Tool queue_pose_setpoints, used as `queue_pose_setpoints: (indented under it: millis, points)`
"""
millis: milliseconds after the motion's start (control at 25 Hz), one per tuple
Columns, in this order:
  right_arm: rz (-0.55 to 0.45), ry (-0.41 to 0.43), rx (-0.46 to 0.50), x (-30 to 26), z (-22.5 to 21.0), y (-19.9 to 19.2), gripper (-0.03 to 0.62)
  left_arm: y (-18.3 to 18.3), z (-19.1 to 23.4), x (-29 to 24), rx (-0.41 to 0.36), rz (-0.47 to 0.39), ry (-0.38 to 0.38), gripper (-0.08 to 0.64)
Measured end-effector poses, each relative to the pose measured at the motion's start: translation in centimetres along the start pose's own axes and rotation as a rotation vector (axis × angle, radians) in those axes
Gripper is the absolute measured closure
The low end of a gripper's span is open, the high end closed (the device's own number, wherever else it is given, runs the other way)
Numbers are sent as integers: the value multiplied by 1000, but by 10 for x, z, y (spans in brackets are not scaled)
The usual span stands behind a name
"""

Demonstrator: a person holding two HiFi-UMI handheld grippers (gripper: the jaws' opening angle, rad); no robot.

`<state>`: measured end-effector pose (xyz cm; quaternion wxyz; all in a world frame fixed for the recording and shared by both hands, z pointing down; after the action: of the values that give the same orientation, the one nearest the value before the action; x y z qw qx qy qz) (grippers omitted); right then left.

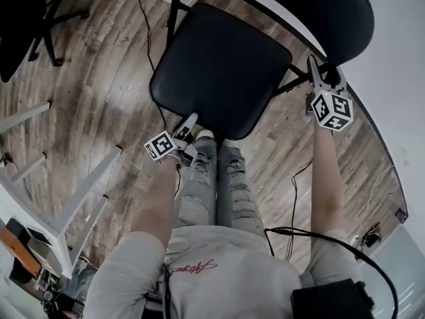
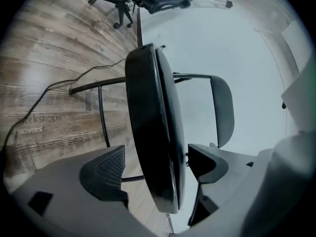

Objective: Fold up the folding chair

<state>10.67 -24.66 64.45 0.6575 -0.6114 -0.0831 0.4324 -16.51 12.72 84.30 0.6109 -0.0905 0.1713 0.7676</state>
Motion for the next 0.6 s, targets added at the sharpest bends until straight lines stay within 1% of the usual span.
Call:
queue_pose_setpoints:
  millis: [40,80,160,240,280,320,360,480,600]
  points:
    - [-5,3,-3,-3,1,0,365,0,1,-7,-7,11,-9,167]
    - [-7,5,-1,-6,2,1,365,2,0,-15,-6,4,-26,167]
    - [6,15,21,-11,5,0,365,7,-6,-32,-3,-33,-59,169]
    - [43,35,48,-15,8,-3,369,11,-11,-43,-12,-73,-50,169]
    - [59,36,45,-16,8,-5,380,12,-11,-44,-8,-87,-45,169]
    - [64,31,26,-16,7,-6,454,13,-10,-44,8,-94,-50,170]
    - [62,27,-5,-16,5,-6,493,13,-10,-43,35,-93,-60,170]
    - [48,44,-109,-15,3,-4,525,14,-11,-40,119,-76,-79,190]
    - [-28,99,-282,-14,-3,-2,568,12,-16,-38,136,-76,-88,199]
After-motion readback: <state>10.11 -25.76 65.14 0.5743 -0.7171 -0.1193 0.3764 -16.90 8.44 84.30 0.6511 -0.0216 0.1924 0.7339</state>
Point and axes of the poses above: the fingertips, and each gripper's own axes: x backward along the fingers, z to its left, y out of its top, the point moved 7 cm from there along x, backward along the fingers, and after that the axes turned 13 degrees about x, right-handed, at the moved point
